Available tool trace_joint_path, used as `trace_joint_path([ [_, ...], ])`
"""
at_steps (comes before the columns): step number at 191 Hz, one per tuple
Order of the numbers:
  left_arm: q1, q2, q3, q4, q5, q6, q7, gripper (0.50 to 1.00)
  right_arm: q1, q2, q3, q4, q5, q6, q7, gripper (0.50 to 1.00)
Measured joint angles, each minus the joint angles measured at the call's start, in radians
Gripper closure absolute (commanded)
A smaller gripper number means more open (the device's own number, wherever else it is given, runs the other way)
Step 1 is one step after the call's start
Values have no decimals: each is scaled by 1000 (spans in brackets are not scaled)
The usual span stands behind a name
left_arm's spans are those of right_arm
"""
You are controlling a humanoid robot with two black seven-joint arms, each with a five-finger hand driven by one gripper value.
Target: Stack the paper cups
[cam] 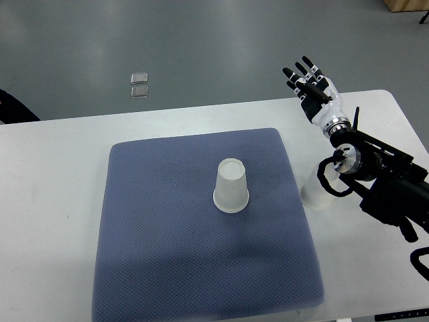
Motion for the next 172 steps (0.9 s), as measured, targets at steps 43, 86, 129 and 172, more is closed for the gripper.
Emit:
trace_joint_path([
  [43, 0, 0, -1, 6, 0, 0, 0, 500, 0, -2, 0, 0, 1, 0, 0, 581],
  [86, 0, 0, 2, 1, 0, 1, 0, 500, -3, -7, 0, 0, 1, 1, 0, 581],
  [129, 0, 0, 3, 6, 0, 0, 0, 500, -3, -9, 0, 0, 1, 2, 0, 581],
  [172, 1, 0, 3, 5, 0, 0, 0, 500, 1, -11, 0, 0, 1, -1, 0, 581],
])
